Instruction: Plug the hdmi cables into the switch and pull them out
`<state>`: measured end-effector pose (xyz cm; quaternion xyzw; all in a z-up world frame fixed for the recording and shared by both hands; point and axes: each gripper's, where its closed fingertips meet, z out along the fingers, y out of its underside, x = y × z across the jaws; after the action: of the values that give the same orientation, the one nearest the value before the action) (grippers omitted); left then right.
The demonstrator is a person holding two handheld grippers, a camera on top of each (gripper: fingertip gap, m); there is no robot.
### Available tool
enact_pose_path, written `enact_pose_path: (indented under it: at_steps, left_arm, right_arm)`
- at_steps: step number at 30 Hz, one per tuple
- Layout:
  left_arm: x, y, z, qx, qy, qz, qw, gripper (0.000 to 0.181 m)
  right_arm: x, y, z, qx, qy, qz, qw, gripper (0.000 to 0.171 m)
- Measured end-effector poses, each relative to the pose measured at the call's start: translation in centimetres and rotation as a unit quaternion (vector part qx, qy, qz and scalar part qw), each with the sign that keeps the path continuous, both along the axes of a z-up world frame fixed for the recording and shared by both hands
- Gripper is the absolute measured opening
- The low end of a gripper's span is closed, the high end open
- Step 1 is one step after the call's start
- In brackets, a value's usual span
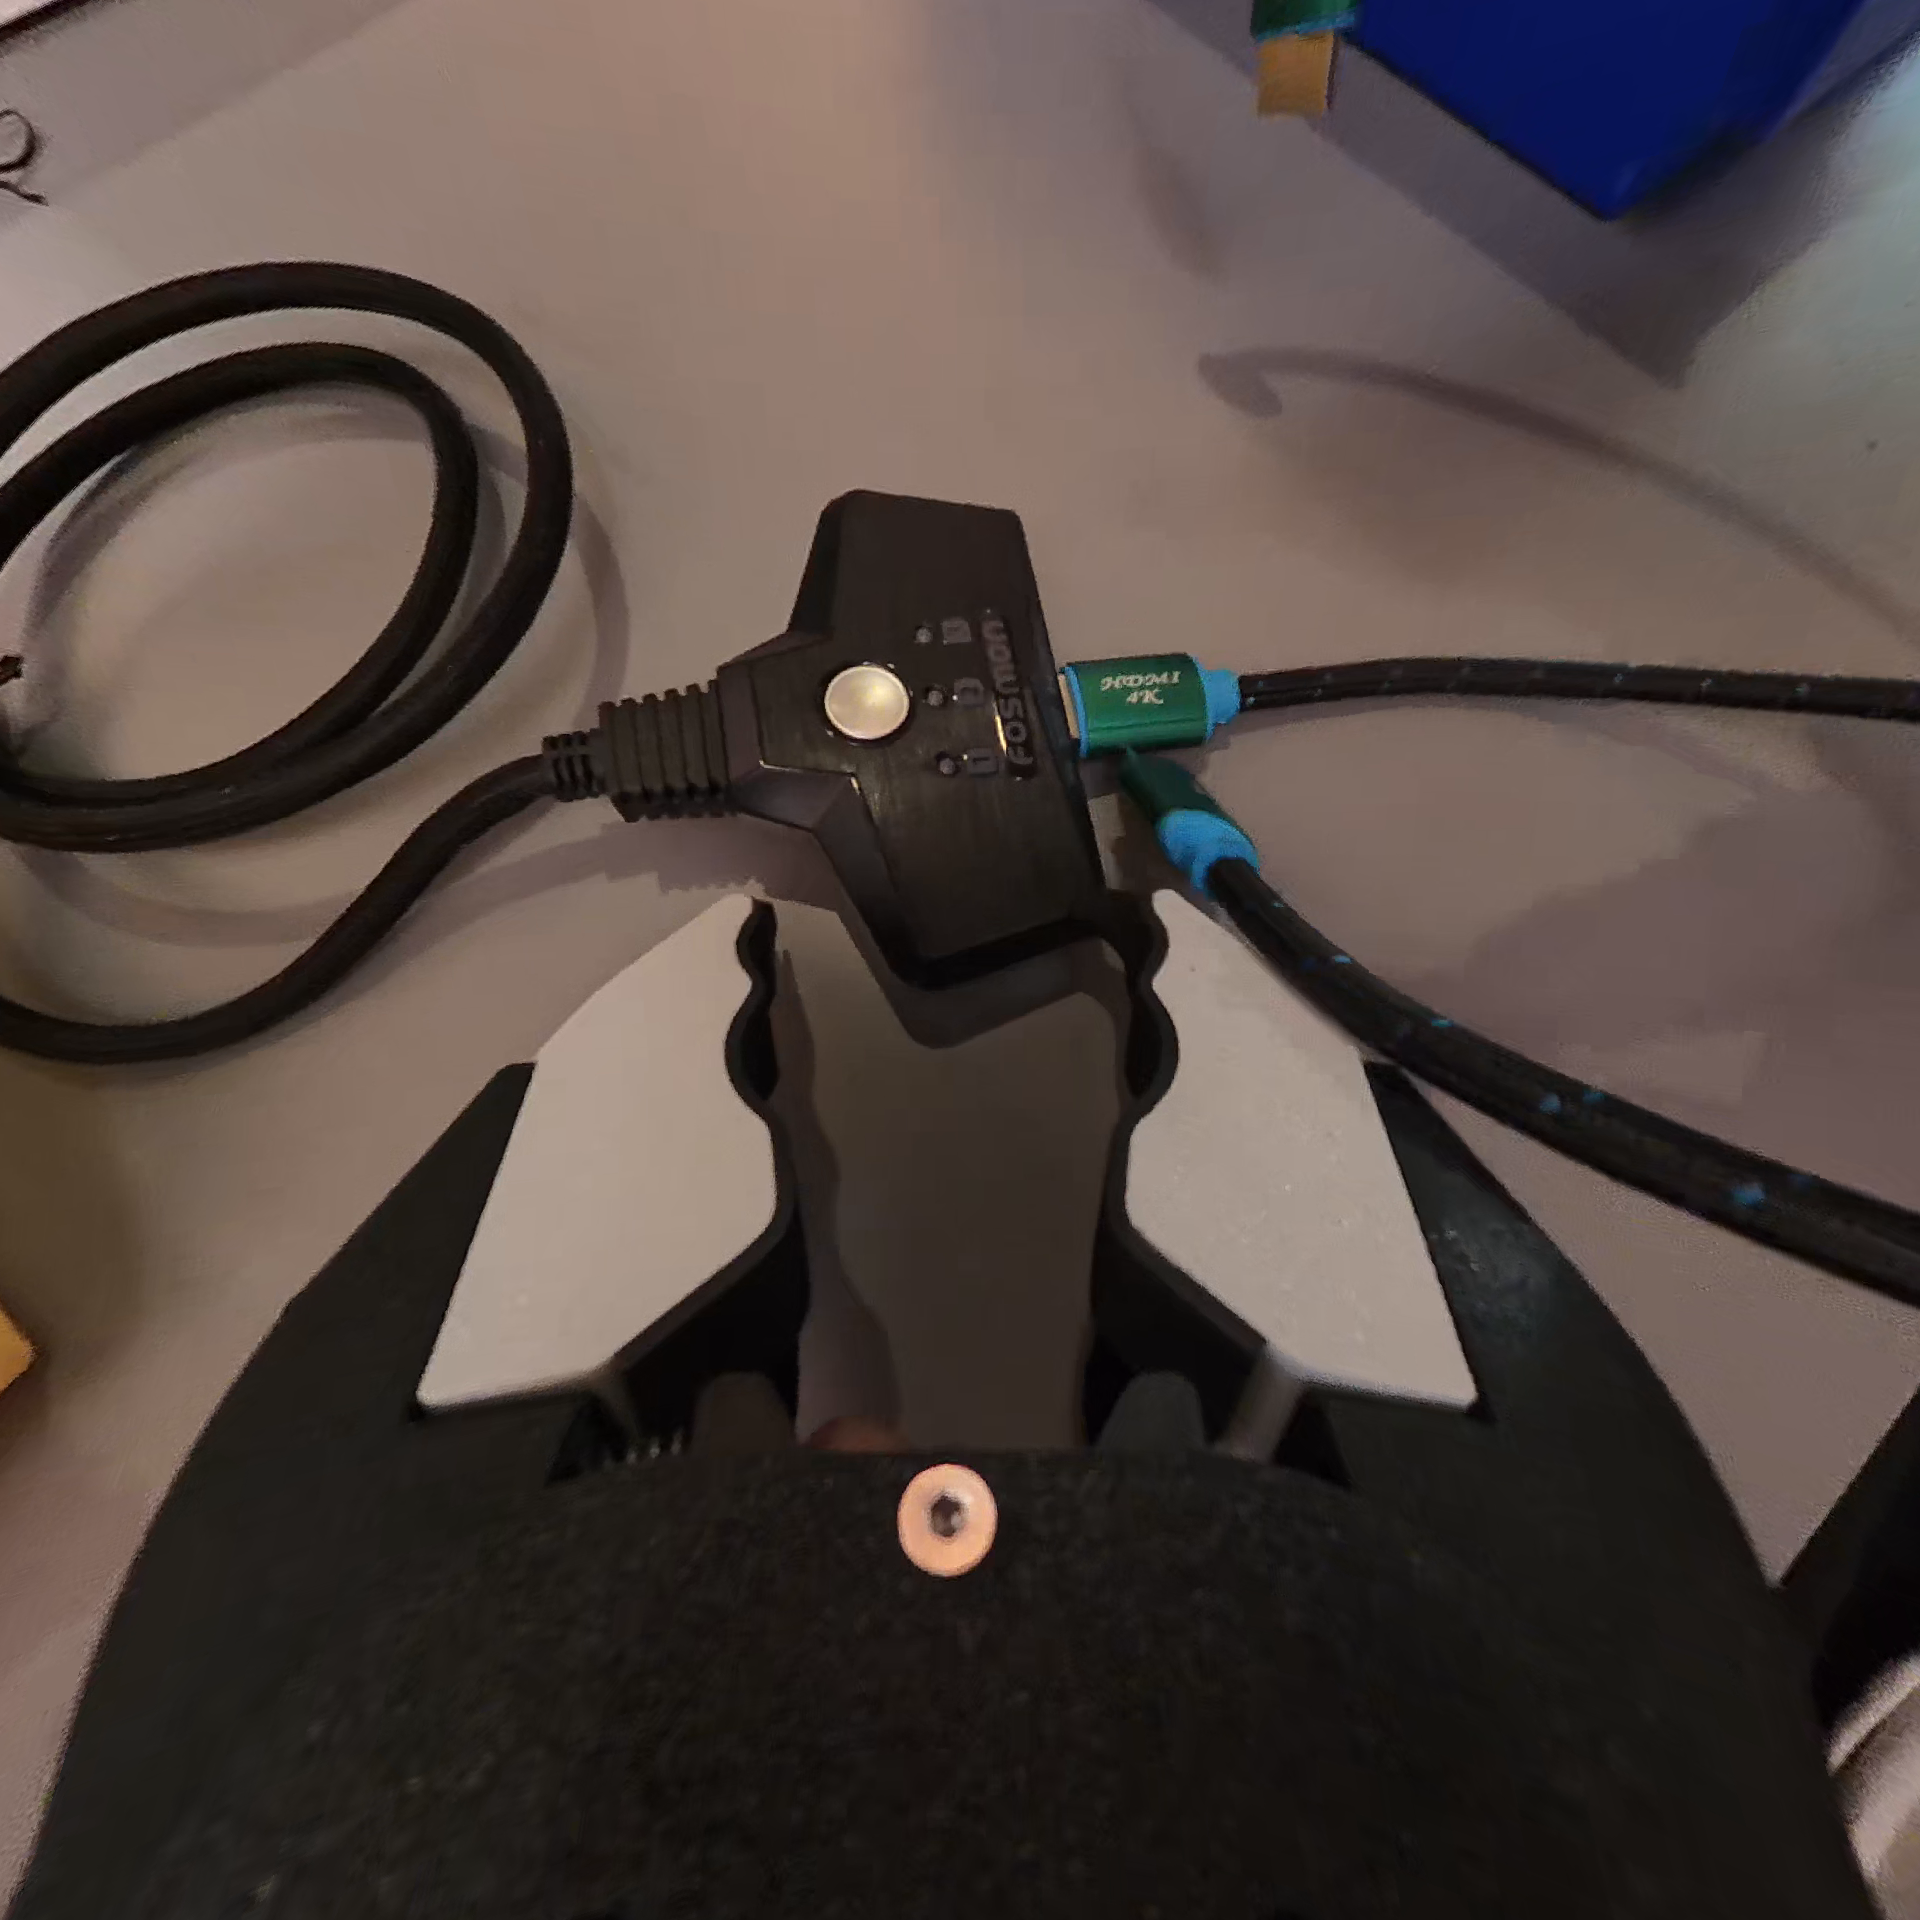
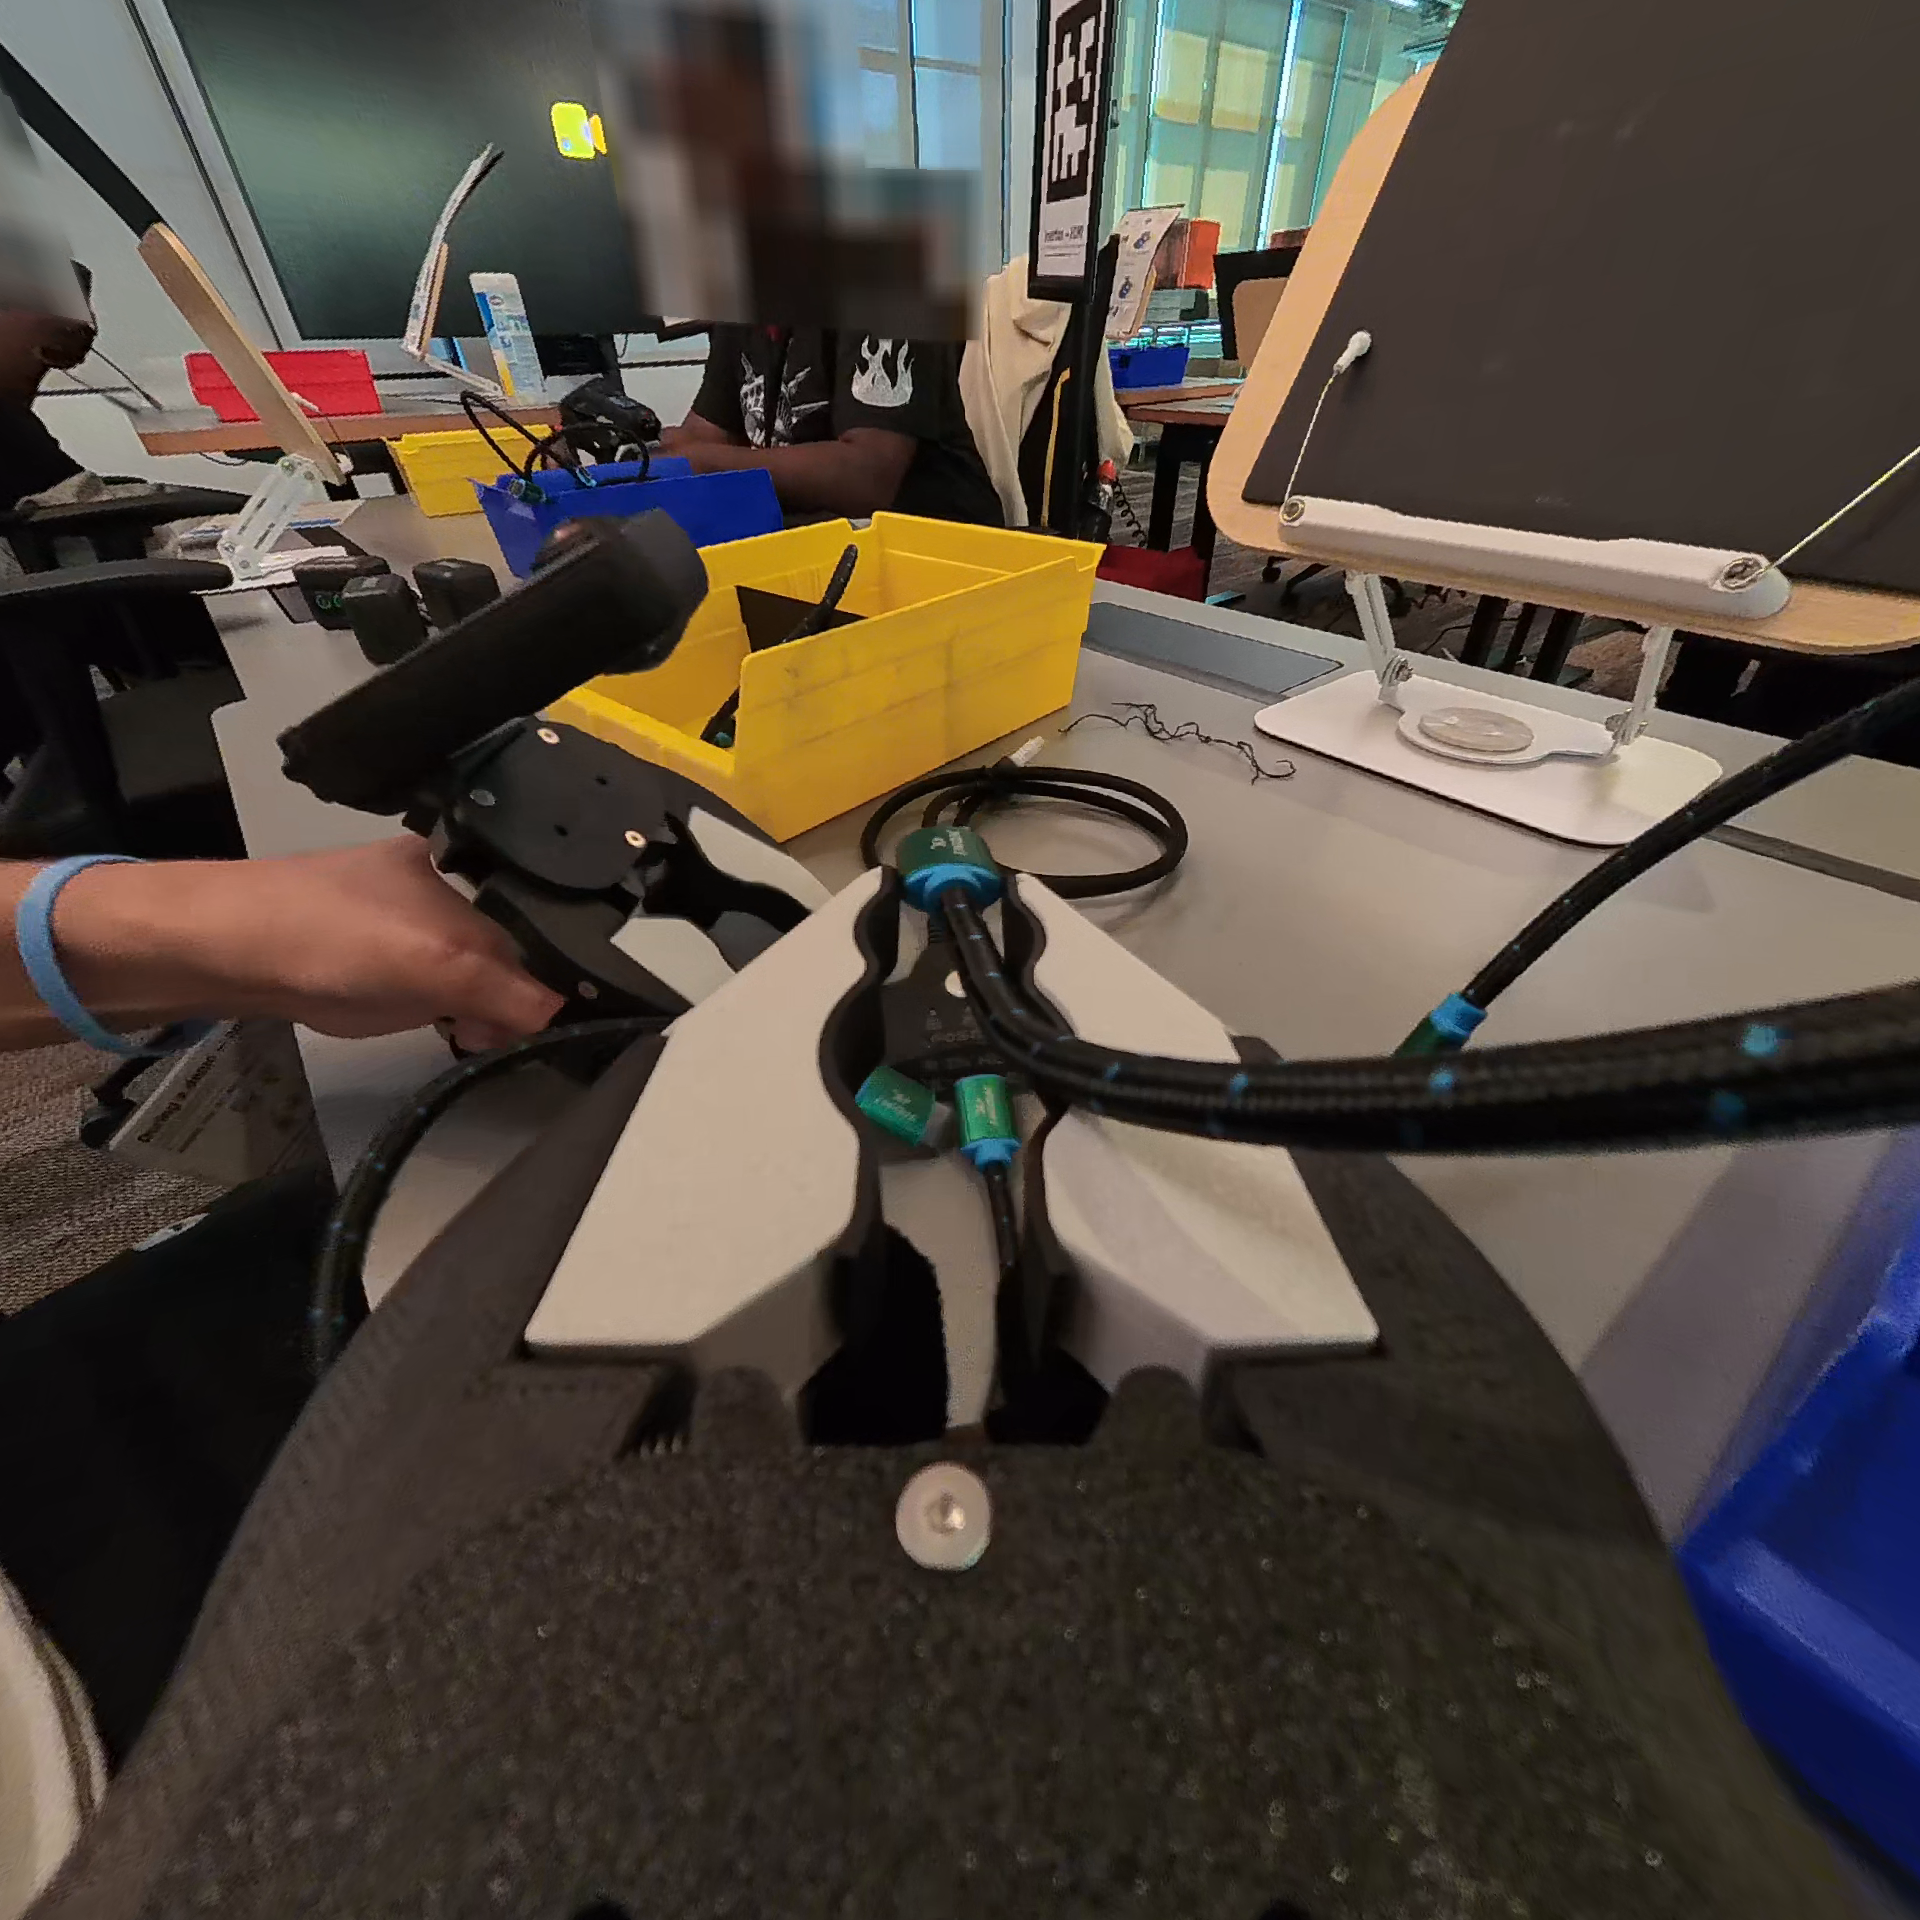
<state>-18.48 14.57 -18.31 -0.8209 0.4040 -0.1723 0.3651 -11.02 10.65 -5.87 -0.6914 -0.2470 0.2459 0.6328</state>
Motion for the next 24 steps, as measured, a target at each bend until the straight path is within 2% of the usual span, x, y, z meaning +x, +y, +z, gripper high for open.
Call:
enact_pose_path:
  at_steps: [5, 7, 8, 9, 17, 20, 22, 24]
  left_arm:
    - [2.3, 0.1, -0.1, -0.037, -0.017, -0.023, 0.999, 0.066]
    - [2.3, 0.7, -1.0, -0.027, 0.025, -0.021, 0.999, 0.063]
    - [2.5, 1.1, -0.9, -0.015, 0.032, -0.019, 0.999, 0.067]
    - [2.8, 1.4, -0.9, -0.016, 0.032, -0.015, 0.999, 0.059]
    - [2.6, 3.2, -0.6, 0.007, 0.031, -0.001, 1.0, 0.053]
    - [2.2, 2.7, 0.8, 0.007, -0.002, -0.025, 1.0, 0.055]
    - [2.3, 1.7, 3.1, 0.003, -0.064, -0.058, 0.996, 0.052]
    - [1.6, 1.2, 4.8, -0.012, -0.107, -0.056, 0.993, 0.05]
  right_arm:
    - [0.3, 0.2, -0.1, -0.008, 0.01, -0.004, 1.0, 0.018]
    - [0.4, 0.4, -0.4, -0.015, 0.008, -0.008, 1.0, 0.018]
    - [0.4, 0.4, -0.4, -0.016, 0.01, -0.008, 1.0, 0.018]
    - [0.5, 0.5, -0.4, -0.017, 0.013, -0.008, 1.0, 0.019]
    - [1.5, 0.7, -0.7, -0.018, -0.001, -0.036, 0.999, 0.018]
    - [2.5, 1.3, -1.2, -0.016, -0.032, -0.07, 0.997, 0.018]
    - [2.9, 1.6, -1.6, -0.015, -0.053, -0.089, 0.994, 0.018]
    - [3.3, 1.9, -2.0, -0.02, -0.066, -0.109, 0.992, 0.018]
